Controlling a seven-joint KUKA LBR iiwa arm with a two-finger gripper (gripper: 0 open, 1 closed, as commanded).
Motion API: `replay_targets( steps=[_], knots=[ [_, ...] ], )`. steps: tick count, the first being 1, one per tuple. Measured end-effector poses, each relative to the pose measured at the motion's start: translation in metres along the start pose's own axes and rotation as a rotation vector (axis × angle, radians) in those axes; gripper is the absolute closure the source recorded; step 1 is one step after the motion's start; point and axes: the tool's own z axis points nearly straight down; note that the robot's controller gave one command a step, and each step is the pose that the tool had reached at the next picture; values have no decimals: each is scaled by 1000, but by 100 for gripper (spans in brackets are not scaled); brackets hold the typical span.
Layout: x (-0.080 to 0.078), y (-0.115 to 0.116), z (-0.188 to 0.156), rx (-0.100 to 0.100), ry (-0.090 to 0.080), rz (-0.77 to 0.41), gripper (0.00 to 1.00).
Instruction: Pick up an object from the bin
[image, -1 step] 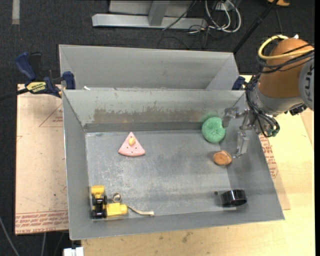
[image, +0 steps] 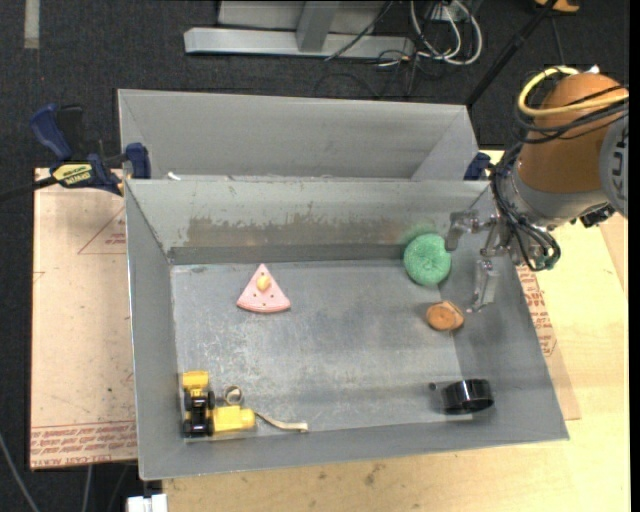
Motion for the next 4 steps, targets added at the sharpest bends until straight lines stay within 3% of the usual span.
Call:
replay_targets(
  steps=[1,2,3,4],
  knots=[
    [15,-1,43,0,-4,-109,0],
    [8,-2,87,-1,-1,-137,0],
    [31,-1,84,-8,0,-410,100],
    [31,-1,84,-7,1,-411,100]
  ],
)
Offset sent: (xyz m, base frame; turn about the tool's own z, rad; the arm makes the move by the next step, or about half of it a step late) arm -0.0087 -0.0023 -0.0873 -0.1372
